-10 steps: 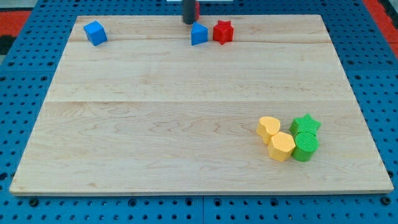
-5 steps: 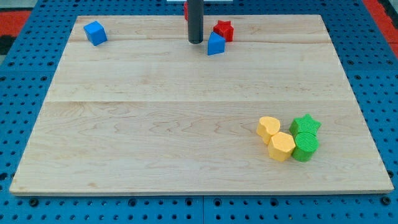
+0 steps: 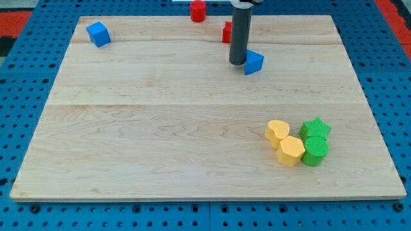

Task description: Move the blue triangle towards yellow heart

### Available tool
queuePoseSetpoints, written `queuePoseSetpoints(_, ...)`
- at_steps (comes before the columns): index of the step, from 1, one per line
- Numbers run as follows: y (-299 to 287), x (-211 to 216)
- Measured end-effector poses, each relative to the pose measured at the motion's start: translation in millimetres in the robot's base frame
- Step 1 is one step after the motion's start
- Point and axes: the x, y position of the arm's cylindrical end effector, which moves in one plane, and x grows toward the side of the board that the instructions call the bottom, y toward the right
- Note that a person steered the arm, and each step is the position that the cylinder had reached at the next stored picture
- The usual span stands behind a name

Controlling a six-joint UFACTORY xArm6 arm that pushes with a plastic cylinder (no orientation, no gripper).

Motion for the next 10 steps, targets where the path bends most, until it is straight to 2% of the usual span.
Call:
queuePoseSetpoints(5, 112.7, -6.6)
queuePoseSetpoints(8, 108.6, 51.1)
queuePoseSetpoints(10, 57.2, 73.2)
